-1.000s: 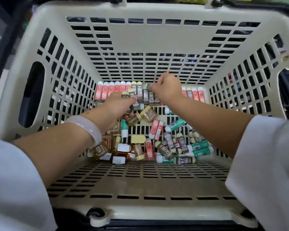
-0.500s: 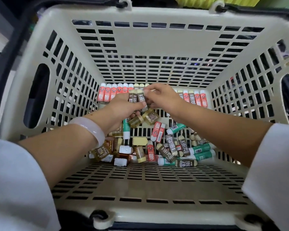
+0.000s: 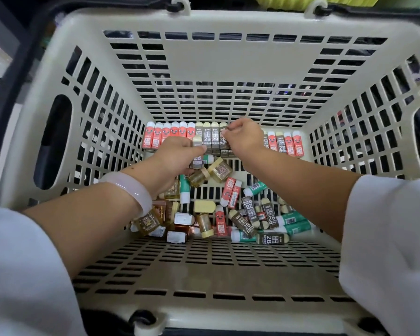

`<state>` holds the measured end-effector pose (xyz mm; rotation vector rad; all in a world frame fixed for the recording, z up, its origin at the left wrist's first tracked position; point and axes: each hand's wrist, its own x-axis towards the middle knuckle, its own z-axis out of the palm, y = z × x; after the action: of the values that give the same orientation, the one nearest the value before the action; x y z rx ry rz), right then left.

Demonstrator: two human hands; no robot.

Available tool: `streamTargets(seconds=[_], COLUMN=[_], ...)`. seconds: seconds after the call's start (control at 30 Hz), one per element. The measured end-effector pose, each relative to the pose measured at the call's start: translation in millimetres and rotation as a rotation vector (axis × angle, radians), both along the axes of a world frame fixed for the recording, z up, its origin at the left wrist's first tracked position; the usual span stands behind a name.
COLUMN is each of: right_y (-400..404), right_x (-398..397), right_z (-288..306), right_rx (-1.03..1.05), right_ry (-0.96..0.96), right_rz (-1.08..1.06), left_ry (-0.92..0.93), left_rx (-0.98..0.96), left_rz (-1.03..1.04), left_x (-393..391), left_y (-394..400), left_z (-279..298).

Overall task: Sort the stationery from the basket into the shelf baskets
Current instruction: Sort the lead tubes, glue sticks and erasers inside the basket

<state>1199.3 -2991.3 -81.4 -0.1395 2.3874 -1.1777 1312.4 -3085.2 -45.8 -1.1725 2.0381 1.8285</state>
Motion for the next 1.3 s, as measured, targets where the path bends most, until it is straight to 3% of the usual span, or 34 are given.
streamTargets(seconds=[0.27,0.4,0.53,0.83,1.07,1.17,1.3], right_y=[7.9,17.7,23.4,30.3,11.1,20.5,41.3], right_x=[3.9,24.3,29.8,-8.0,-0.7,-4.3,-7.1], right_z=[17.8,33.9,38.3,11.7,0.2,6.4,28.8], right_rx=[-0.021,-0.234,-0.281,-0.006,0.053,0.025,0.103], right_ry=[0.056,-0.244,-0.215,-0.042,0.078,-0.009,0.044], right_rz=[0.119,0.340,0.382,0.000,0.008,0.049,0.310], left_ry=[0.062,0.158,0.200,0.144,0.123,0.121,0.113], left_rx=[0.031,0.057,0.075,-0.013,-0.016,-0.015,0.019], left_rz=[0.047,0.061,0.122,0.056,-0.055,-0.105,-0.115], left_x=[0.0,-1.2,-2.3,-3.1,-3.4,-2.4,-1.9], left_y=[-1.4,1.4,1.0,-3.9,-1.8,0.0,3.6], left_z=[0.3,2.8,3.6,1.7,-0.6,0.2,2.0])
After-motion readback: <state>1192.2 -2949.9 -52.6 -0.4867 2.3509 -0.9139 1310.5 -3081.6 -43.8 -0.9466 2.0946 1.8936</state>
